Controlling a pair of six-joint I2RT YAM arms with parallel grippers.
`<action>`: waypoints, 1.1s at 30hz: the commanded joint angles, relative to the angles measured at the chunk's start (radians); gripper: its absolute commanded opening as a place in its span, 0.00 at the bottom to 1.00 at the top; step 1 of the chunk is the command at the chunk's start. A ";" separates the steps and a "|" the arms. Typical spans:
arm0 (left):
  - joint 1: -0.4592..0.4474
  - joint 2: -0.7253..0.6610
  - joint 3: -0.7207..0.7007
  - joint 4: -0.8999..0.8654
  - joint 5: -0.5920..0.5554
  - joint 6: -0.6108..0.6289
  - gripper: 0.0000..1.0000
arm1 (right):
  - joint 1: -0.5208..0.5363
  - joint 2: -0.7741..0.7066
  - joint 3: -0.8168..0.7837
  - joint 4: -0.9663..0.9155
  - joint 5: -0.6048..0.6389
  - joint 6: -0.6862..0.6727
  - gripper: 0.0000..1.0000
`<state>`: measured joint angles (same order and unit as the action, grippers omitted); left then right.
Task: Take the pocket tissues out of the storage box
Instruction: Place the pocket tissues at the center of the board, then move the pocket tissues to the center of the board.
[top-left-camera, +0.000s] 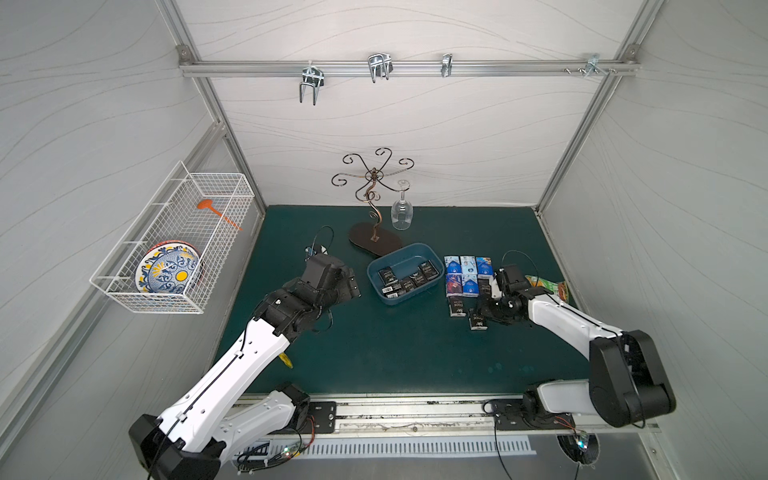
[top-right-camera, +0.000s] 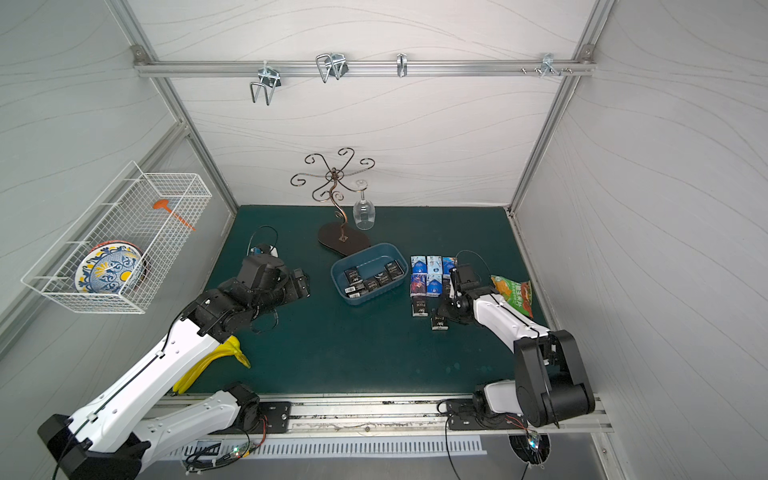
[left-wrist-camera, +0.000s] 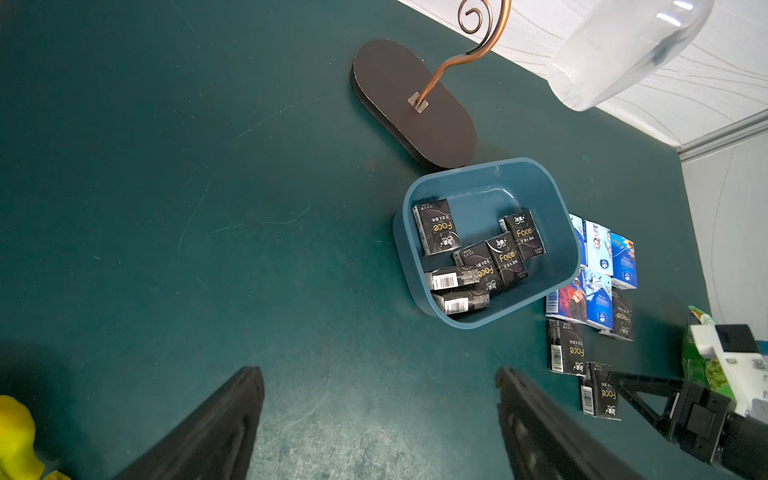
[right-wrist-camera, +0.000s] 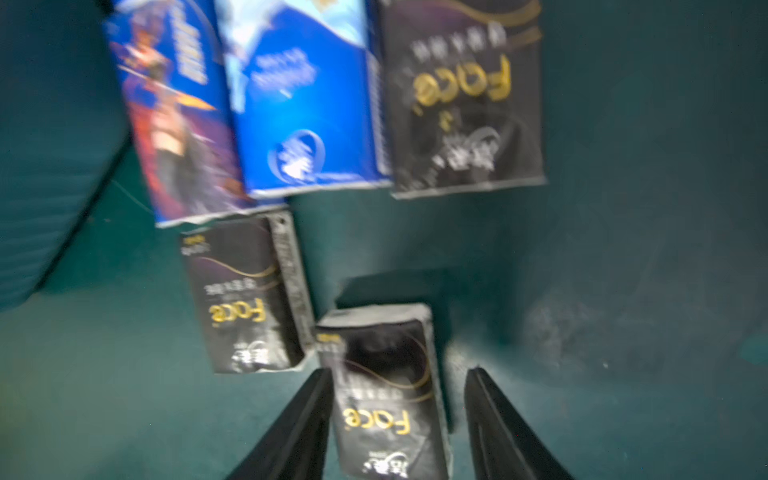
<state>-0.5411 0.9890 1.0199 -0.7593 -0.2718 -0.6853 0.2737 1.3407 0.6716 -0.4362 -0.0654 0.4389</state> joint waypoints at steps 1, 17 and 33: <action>0.006 0.000 0.042 0.028 0.001 0.015 0.92 | -0.005 -0.037 -0.024 -0.013 -0.008 0.026 0.53; 0.006 0.002 0.039 0.028 -0.001 0.009 0.91 | -0.020 0.070 -0.022 0.094 -0.015 0.047 0.41; 0.006 0.000 0.029 0.028 -0.004 0.000 0.91 | -0.041 0.140 0.033 0.170 -0.055 0.087 0.42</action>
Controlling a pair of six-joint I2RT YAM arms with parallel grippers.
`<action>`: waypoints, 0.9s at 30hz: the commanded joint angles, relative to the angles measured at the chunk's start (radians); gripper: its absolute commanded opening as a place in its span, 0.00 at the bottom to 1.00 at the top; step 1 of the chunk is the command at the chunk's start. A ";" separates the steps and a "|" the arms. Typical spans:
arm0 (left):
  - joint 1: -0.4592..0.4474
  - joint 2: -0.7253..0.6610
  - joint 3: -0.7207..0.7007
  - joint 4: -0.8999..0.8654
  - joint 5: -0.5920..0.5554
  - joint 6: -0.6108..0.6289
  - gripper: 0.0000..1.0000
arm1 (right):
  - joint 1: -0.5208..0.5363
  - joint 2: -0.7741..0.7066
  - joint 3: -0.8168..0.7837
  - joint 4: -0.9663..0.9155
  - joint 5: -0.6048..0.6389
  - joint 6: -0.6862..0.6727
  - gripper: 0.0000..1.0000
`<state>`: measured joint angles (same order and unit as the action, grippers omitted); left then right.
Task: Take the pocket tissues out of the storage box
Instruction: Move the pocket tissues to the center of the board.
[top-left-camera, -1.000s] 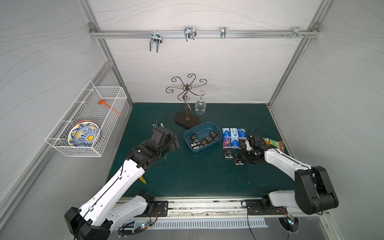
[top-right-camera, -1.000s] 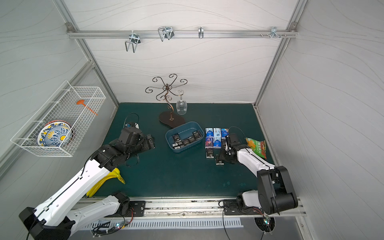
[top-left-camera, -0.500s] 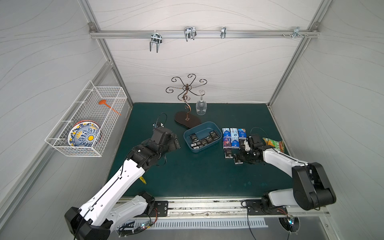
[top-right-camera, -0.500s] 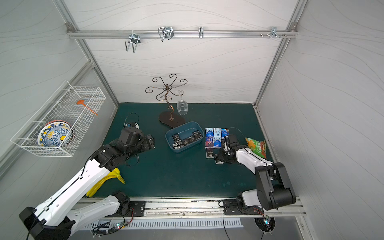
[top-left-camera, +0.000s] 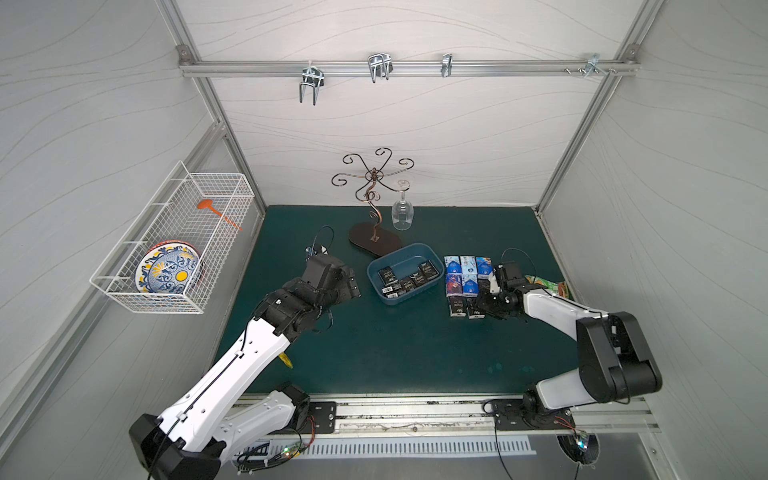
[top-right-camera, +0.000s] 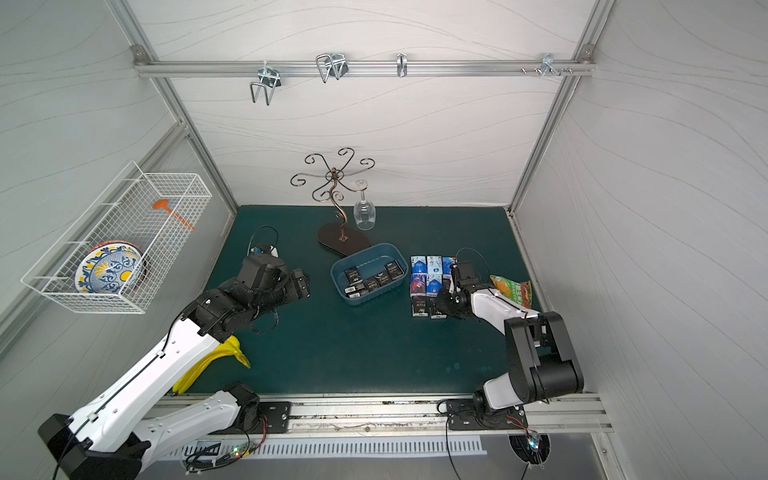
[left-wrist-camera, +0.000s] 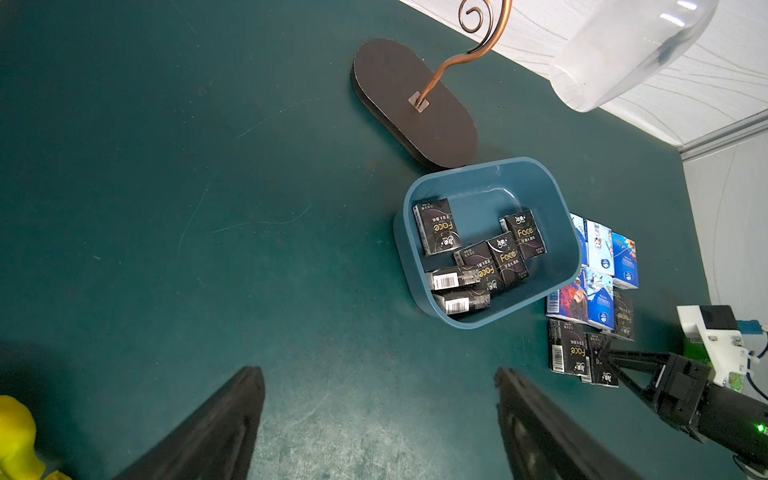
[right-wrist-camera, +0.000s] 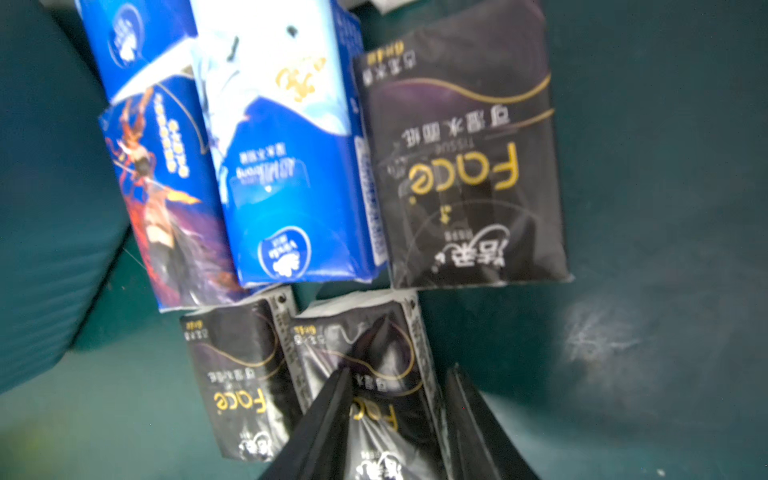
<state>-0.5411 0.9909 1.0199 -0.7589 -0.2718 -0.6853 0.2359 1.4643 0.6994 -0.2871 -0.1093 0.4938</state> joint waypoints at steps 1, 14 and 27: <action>0.006 -0.002 0.029 0.027 -0.004 0.000 0.91 | -0.004 0.018 0.003 0.030 -0.016 0.043 0.42; 0.006 -0.012 0.020 0.024 -0.012 0.000 0.91 | 0.017 0.029 0.004 0.056 -0.039 0.068 0.43; 0.006 -0.018 0.019 0.023 -0.011 -0.003 0.91 | 0.015 -0.053 0.063 -0.041 -0.008 0.029 0.56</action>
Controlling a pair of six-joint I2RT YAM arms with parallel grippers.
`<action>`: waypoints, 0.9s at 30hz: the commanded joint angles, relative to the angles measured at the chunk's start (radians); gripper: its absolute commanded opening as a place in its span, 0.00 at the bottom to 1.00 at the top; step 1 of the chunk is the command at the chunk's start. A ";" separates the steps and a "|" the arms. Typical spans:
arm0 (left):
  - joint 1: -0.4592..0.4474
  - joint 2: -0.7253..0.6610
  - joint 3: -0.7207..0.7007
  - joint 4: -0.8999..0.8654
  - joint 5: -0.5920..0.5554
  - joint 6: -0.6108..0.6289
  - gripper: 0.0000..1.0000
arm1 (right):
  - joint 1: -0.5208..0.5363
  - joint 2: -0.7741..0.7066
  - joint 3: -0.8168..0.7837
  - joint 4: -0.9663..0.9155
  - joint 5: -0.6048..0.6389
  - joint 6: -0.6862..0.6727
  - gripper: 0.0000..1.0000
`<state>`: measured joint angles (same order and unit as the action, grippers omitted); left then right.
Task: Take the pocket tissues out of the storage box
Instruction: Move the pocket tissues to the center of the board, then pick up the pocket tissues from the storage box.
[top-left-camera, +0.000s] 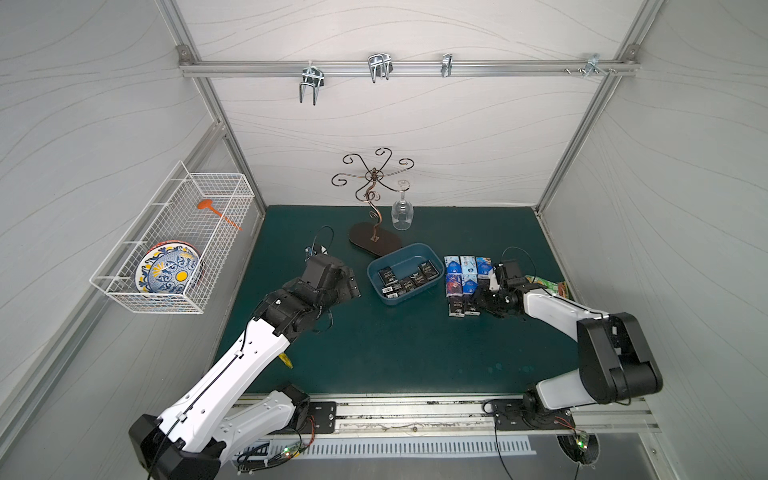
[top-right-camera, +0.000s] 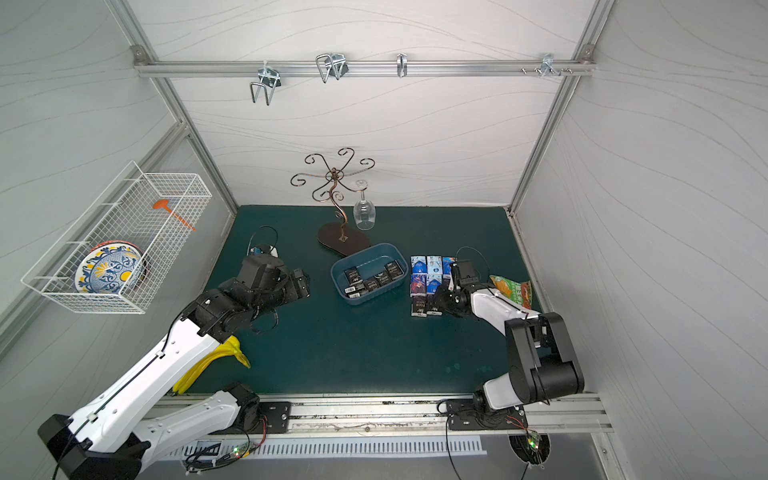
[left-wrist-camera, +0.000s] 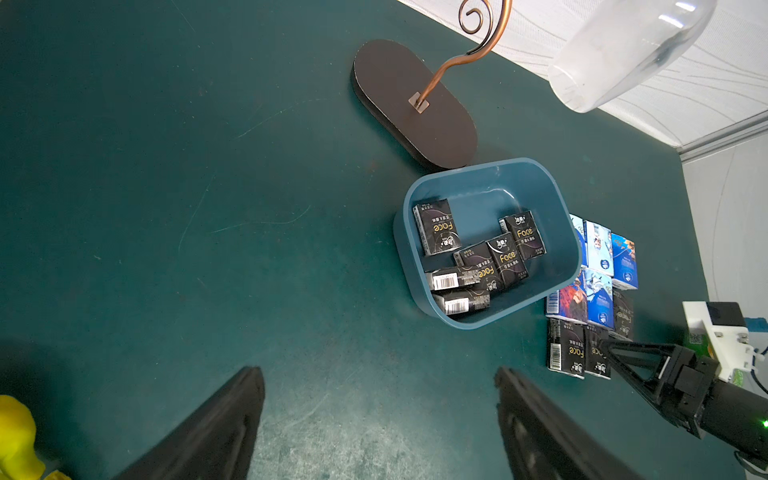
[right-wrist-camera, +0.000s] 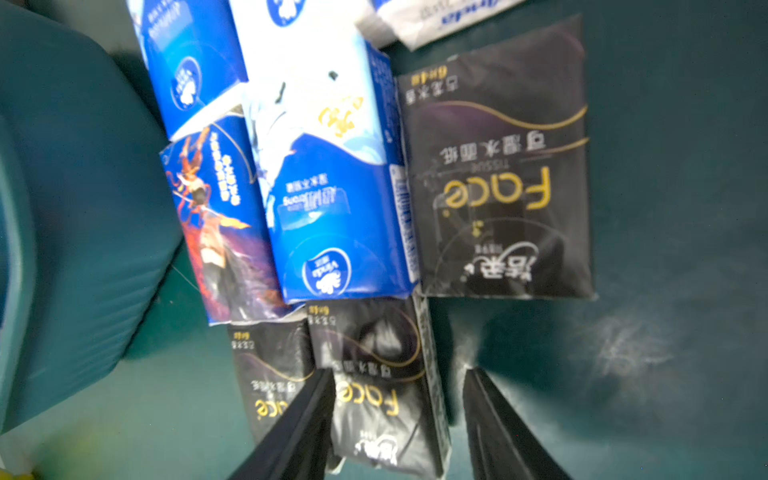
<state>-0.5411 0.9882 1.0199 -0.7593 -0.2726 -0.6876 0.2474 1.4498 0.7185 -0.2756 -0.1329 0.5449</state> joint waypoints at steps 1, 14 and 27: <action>0.006 -0.017 0.019 0.023 -0.012 -0.001 0.91 | 0.003 -0.048 0.049 -0.058 0.017 -0.023 0.57; 0.006 -0.011 0.006 0.020 -0.021 -0.008 0.91 | 0.321 -0.033 0.337 -0.192 0.197 -0.187 0.59; 0.007 -0.027 0.012 -0.004 -0.033 -0.001 0.91 | 0.548 0.440 0.809 -0.342 0.105 -0.433 0.64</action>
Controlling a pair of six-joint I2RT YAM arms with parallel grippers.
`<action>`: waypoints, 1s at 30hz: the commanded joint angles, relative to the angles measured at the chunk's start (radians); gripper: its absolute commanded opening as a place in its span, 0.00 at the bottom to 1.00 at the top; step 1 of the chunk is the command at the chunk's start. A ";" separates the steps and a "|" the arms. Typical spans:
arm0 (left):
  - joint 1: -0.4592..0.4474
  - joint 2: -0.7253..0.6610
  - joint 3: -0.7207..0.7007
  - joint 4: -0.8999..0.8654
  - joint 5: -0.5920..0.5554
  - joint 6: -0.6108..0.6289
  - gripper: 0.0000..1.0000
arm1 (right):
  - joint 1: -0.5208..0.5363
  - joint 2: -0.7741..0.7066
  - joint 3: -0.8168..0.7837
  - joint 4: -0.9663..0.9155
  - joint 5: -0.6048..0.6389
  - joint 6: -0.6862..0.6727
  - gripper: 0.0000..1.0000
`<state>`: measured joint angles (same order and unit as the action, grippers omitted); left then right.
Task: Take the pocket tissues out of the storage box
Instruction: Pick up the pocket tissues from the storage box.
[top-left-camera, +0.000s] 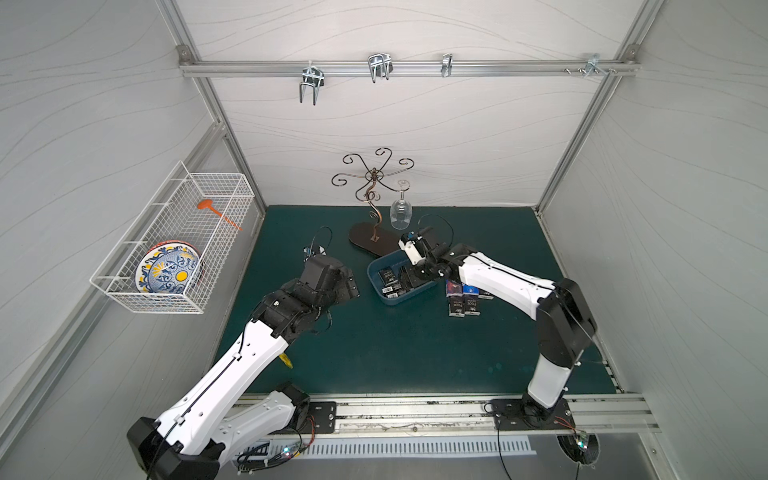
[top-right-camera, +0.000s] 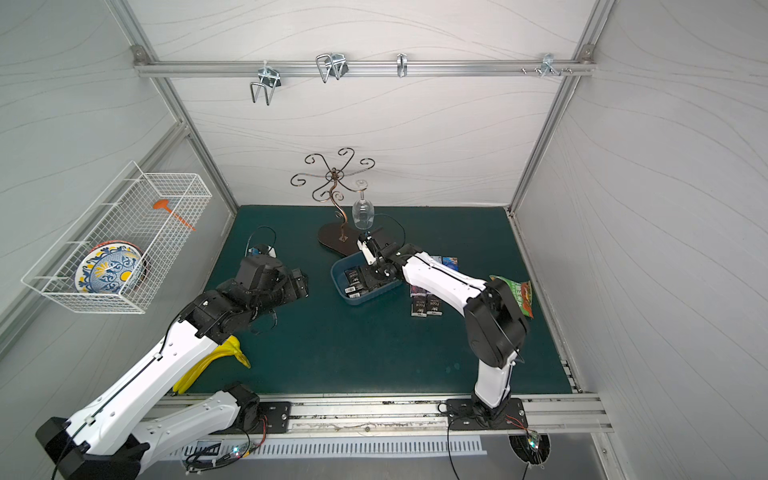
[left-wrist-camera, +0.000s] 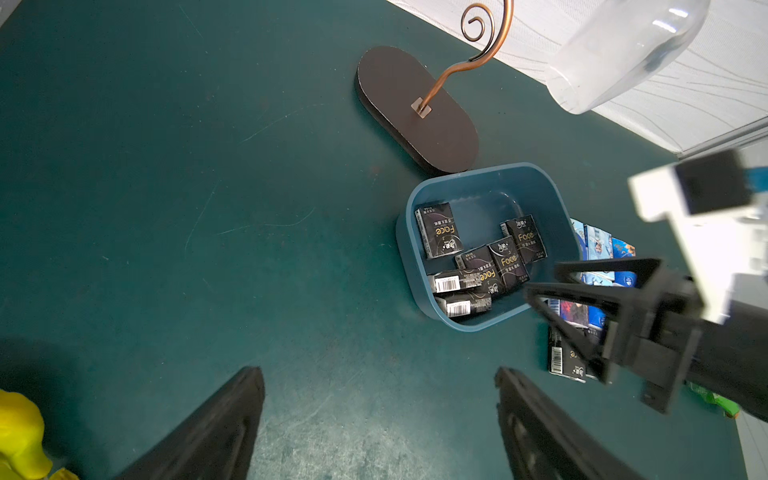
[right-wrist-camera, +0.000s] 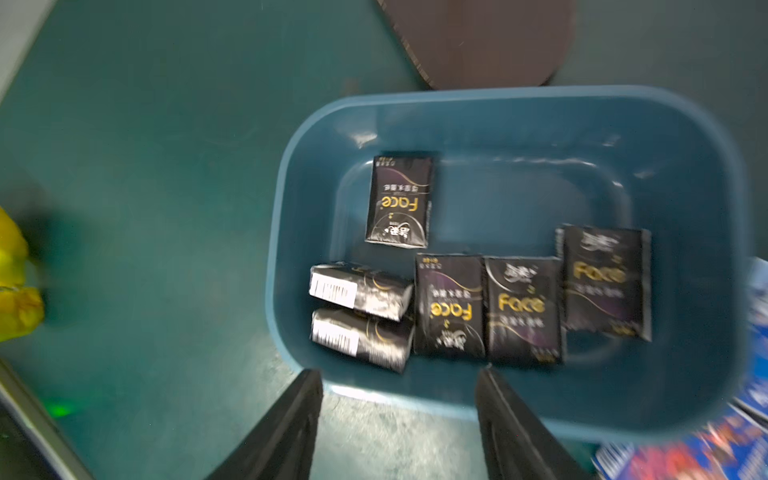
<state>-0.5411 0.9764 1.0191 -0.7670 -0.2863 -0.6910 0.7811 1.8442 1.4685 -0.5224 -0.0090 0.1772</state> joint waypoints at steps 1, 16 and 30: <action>0.006 -0.015 0.013 0.004 -0.019 0.004 0.91 | 0.023 0.074 0.089 -0.117 -0.017 -0.073 0.65; 0.006 -0.015 0.021 0.003 -0.031 0.021 0.92 | 0.046 0.306 0.266 -0.206 -0.053 -0.107 0.68; 0.007 -0.002 0.015 0.015 -0.040 0.024 0.92 | 0.031 0.317 0.247 -0.151 -0.091 -0.086 0.41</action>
<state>-0.5373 0.9768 1.0191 -0.7696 -0.3035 -0.6830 0.8154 2.1750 1.7470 -0.6678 -0.0860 0.0811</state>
